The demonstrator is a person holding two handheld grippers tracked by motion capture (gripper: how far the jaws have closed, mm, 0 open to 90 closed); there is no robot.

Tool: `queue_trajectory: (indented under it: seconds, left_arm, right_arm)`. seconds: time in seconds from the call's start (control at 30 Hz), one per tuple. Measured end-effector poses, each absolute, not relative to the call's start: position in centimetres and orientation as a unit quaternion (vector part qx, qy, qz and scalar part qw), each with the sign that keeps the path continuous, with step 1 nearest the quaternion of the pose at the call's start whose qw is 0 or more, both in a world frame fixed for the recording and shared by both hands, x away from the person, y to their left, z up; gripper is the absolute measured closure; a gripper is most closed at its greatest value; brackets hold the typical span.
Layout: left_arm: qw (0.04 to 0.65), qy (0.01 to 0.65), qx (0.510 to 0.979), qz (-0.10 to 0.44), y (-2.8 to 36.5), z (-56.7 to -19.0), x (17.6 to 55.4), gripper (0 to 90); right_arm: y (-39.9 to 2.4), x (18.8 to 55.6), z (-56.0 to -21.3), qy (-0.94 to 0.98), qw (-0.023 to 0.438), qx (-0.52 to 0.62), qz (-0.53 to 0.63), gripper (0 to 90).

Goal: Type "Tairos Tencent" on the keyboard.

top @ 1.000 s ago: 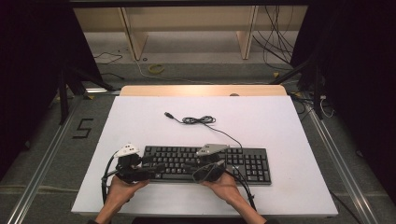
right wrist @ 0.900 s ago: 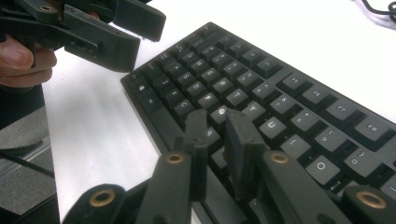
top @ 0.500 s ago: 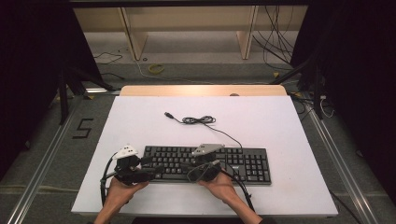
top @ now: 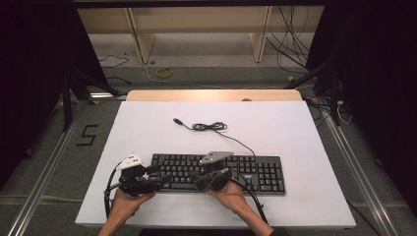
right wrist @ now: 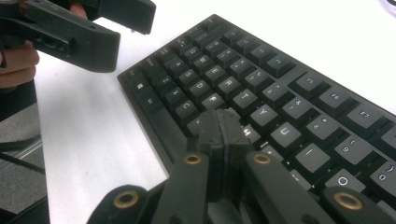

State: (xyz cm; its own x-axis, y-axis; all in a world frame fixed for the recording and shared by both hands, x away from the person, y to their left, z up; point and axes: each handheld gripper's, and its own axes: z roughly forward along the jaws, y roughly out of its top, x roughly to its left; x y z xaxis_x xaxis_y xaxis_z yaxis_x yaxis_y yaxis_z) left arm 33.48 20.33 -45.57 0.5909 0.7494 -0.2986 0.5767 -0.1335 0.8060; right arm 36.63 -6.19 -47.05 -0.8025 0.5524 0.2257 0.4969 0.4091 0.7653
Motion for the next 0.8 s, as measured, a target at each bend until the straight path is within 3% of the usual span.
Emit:
queue_trajectory:
  seconds: [0.8]
  left_arm:
    - [0.490, 0.441, 0.746, 0.093, 20.60, -45.75, 32.87, 29.2]
  right_arm:
    - [-5.54, 36.95, -47.64, 0.847, 0.037, 0.318, 0.425, 90.0]
